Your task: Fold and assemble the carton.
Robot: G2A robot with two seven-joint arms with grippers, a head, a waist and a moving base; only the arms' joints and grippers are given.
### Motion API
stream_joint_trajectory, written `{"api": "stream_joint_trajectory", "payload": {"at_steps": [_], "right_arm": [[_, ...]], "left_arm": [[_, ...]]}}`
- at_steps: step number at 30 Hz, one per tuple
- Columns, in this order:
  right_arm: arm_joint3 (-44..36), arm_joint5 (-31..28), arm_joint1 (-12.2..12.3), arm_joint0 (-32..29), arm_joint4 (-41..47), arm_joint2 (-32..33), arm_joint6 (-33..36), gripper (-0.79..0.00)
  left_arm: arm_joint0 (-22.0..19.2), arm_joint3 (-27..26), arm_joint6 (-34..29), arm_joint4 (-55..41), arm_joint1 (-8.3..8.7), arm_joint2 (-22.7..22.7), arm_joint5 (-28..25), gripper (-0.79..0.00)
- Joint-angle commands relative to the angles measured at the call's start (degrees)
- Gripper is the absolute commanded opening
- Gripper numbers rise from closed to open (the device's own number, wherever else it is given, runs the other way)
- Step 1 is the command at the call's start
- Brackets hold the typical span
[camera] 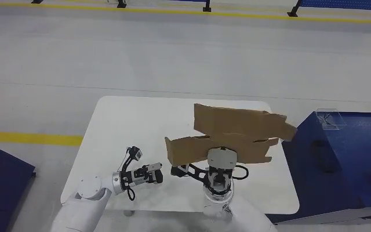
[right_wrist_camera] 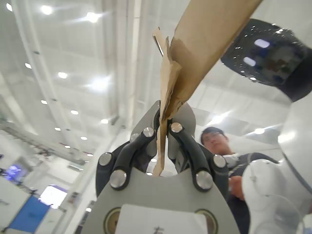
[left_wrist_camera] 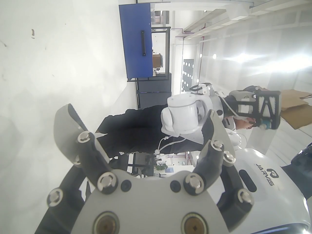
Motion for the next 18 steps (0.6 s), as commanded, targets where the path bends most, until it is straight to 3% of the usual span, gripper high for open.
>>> {"api": "stream_joint_trajectory", "payload": {"at_steps": [1,5,8,12,15,18], "right_arm": [[0.5,1.1,-0.5,-0.1,1.4,-0.4,-1.1,-0.785],[2.9,-0.8,-1.4,0.5,-3.7,-0.4,0.8,-0.785],[5.3,-6.4,-1.7,2.6,-13.4,1.7,6.4,-0.785],[7.4,-22.4,-1.5,5.4,-30.5,8.1,14.0,-0.785],[7.6,-40.3,-1.0,5.9,-42.3,15.0,14.1,-0.785],[5.6,-51.7,-0.5,5.8,-52.2,22.2,9.1,-0.785]], "left_arm": [[0.0,0.0,0.0,0.0,0.0,0.0,0.0,0.0],[0.0,0.0,0.0,0.0,0.0,0.0,0.0,0.0],[0.0,0.0,0.0,0.0,0.0,0.0,0.0,0.0],[0.0,0.0,0.0,0.0,0.0,0.0,0.0,0.0],[0.0,0.0,0.0,0.0,0.0,0.0,0.0,0.0],[0.0,0.0,0.0,0.0,0.0,0.0,0.0,0.0]]}}
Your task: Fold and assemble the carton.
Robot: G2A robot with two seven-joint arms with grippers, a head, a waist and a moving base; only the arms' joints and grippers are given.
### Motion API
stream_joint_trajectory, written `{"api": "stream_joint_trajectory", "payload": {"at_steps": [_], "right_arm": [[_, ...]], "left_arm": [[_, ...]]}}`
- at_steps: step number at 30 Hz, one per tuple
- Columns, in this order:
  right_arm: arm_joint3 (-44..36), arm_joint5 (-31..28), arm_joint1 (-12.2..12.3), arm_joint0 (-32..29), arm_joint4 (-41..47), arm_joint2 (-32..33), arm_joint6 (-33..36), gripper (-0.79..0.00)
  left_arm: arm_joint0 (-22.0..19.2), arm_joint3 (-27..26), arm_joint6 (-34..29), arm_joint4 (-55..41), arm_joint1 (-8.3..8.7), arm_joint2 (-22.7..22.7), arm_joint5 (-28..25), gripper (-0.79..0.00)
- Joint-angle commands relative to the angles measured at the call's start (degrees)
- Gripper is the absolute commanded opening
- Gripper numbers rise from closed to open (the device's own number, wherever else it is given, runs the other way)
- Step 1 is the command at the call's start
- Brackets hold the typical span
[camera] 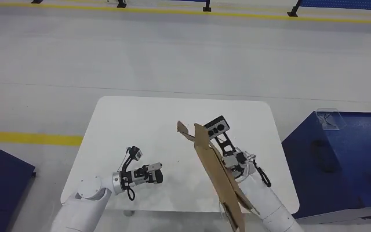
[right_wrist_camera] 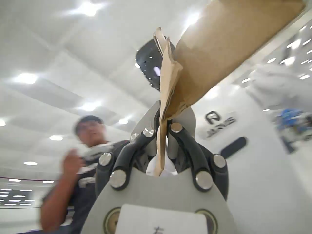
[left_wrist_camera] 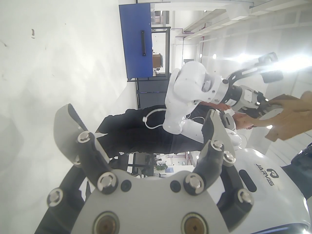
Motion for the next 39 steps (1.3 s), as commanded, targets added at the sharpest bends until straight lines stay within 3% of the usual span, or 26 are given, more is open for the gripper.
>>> {"api": "stream_joint_trajectory", "payload": {"at_steps": [1,5,11,22,23,26,29,35,39], "right_arm": [[-3.3,-9.1,0.2,-0.9,-10.8,6.2,-7.6,-0.785],[-12.0,-23.3,0.4,-5.4,-31.8,13.9,-21.8,-0.785],[-15.5,-39.4,1.3,-9.9,-54.3,16.6,-37.9,-0.785],[-15.4,-39.9,1.4,-10.0,-54.9,16.5,-38.4,-0.785],[-16.4,-40.6,1.5,-9.5,-58.4,17.9,-39.1,-0.785],[-22.5,-42.3,1.2,-8.1,-79.0,26.1,-45.1,-0.785],[-29.7,-42.3,-0.1,-7.3,-100.9,32.3,-58.6,-0.785],[-35.4,-41.7,-2.1,-7.4,-148.7,37.8,-96.2,-0.785],[-36.0,-30.1,-1.7,-8.6,-183.8,36.3,-124.1,-0.785]], "left_arm": [[0.0,0.0,0.0,0.0,0.0,0.0,0.0,0.0],[0.0,0.0,0.0,0.0,0.0,0.0,0.0,0.0],[0.0,0.0,0.0,0.0,0.0,0.0,0.0,0.0],[0.0,0.0,0.0,0.0,0.0,0.0,0.0,0.0],[0.0,0.0,0.0,0.0,0.0,0.0,0.0,0.0],[0.0,0.0,0.0,0.0,0.0,0.0,0.0,0.0],[0.0,0.0,0.0,0.0,0.0,0.0,0.0,0.0],[0.0,0.0,0.0,0.0,0.0,0.0,0.0,0.0],[0.0,0.0,0.0,0.0,0.0,0.0,0.0,0.0]]}}
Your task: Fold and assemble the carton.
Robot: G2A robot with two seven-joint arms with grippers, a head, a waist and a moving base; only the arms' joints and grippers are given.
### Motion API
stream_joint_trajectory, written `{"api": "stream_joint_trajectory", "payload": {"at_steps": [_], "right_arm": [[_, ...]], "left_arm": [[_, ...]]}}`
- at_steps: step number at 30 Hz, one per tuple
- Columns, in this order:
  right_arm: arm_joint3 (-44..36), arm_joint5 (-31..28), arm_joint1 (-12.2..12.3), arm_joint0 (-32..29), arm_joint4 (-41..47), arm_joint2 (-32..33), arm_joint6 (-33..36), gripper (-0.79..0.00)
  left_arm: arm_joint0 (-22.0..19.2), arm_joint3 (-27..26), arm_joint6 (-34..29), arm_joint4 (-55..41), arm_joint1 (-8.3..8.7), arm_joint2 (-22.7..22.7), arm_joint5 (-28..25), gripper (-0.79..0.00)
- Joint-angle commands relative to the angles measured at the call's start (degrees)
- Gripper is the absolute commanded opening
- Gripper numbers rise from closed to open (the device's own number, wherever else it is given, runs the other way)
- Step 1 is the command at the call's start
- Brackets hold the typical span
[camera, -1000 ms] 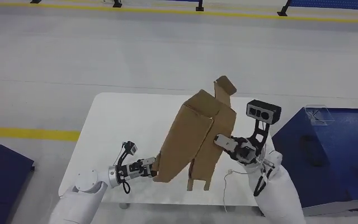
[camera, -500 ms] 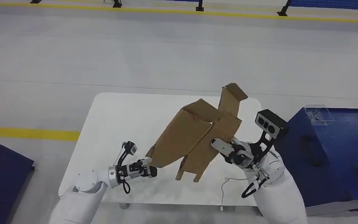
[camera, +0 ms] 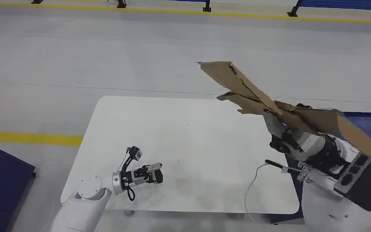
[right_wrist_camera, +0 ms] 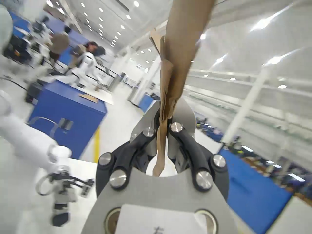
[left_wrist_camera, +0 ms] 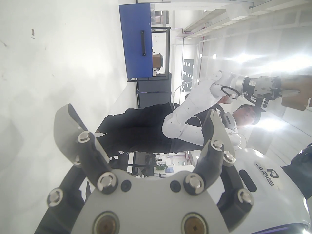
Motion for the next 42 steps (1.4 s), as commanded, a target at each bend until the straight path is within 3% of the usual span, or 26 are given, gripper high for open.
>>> {"api": "stream_joint_trajectory", "payload": {"at_steps": [1,4,7,14,18,25,29,34,38,42], "right_arm": [[0.4,9.7,0.8,-1.0,-29.3,-1.4,-20.0,-0.785],[1.4,25.2,2.4,-2.4,-50.9,-2.3,-37.9,-0.785],[0.9,35.9,3.4,-3.7,-62.8,-2.1,-45.9,-0.785],[-4.1,50.9,4.7,-4.8,-75.3,-0.8,-48.1,-0.785],[-5.0,52.1,4.9,-5.9,-74.4,-1.9,-46.3,-0.785],[-0.2,30.7,5.1,-4.6,-48.2,-3.7,-41.5,-0.785],[4.6,12.1,5.1,-4.7,-28.4,-6.2,-37.7,-0.785],[10.3,-6.7,4.9,-5.5,1.7,-11.4,-22.3,-0.785],[11.6,-7.2,5.8,-7.5,24.7,-20.9,-6.6,-0.785],[11.2,-7.2,8.0,-8.2,51.0,-28.0,13.3,-0.785]], "left_arm": [[0.0,0.0,0.0,0.0,0.0,0.0,0.0,0.0],[0.0,0.0,0.0,0.0,0.0,0.0,0.0,0.0],[0.0,0.0,0.0,0.0,0.0,0.0,0.0,0.0],[0.0,0.0,0.0,0.0,0.0,0.0,0.0,0.0],[0.0,0.0,0.0,0.0,0.0,0.0,0.0,0.0],[0.0,0.0,0.0,0.0,0.0,0.0,0.0,0.0],[0.0,0.0,0.0,0.0,0.0,0.0,0.0,0.0],[0.0,0.0,0.0,0.0,0.0,0.0,0.0,0.0],[0.0,0.0,0.0,0.0,0.0,0.0,0.0,0.0],[0.0,0.0,0.0,0.0,0.0,0.0,0.0,0.0]]}}
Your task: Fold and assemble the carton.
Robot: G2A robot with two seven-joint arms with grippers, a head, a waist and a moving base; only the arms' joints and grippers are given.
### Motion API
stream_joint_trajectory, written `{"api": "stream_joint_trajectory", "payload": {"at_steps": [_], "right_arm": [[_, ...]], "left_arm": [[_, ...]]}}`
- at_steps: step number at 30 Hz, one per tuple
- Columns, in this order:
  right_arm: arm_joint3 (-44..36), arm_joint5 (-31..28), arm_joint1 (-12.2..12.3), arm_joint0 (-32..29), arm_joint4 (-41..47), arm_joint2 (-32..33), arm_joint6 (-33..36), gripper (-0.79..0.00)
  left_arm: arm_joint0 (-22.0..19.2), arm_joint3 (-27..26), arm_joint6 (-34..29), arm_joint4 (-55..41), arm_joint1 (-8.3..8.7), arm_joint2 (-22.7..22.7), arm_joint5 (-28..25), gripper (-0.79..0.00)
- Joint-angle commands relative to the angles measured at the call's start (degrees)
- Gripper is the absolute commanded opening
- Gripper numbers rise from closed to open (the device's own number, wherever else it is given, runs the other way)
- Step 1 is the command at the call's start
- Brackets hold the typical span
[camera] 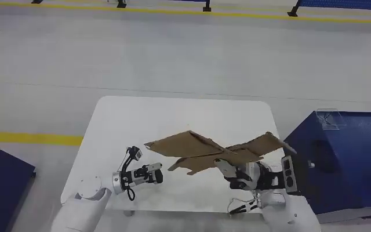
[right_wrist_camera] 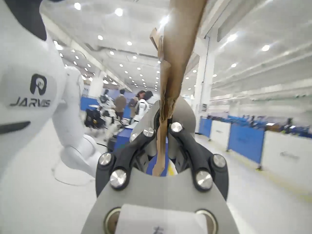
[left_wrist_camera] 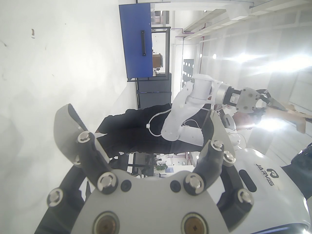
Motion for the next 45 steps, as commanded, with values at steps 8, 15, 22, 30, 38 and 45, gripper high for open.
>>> {"api": "stream_joint_trajectory", "payload": {"at_steps": [8,15,22,30,38,45], "right_arm": [[-2.7,9.1,4.7,-1.3,54.2,-5.0,36.9,-0.785],[-2.5,12.2,5.3,-1.7,61.0,-4.1,41.3,-0.785],[-2.6,12.5,5.2,-1.9,61.7,-4.3,40.9,-0.785],[-8.9,38.3,5.0,-4.7,123.8,-9.3,57.0,-0.785],[-10.0,69.9,5.2,-10.6,157.1,-8.2,68.9,-0.785],[-11.2,85.5,5.3,-13.4,176.9,-7.6,62.8,-0.785]], "left_arm": [[0.0,0.0,0.0,0.0,0.0,0.0,0.0,0.0],[0.0,0.0,0.0,0.0,0.0,0.0,0.0,0.0],[0.0,0.0,0.0,0.0,0.0,0.0,0.0,0.0],[0.0,0.0,0.0,0.0,0.0,0.0,0.0,0.0],[0.0,0.0,0.0,0.0,0.0,0.0,0.0,0.0],[0.0,0.0,0.0,0.0,0.0,0.0,0.0,0.0]]}}
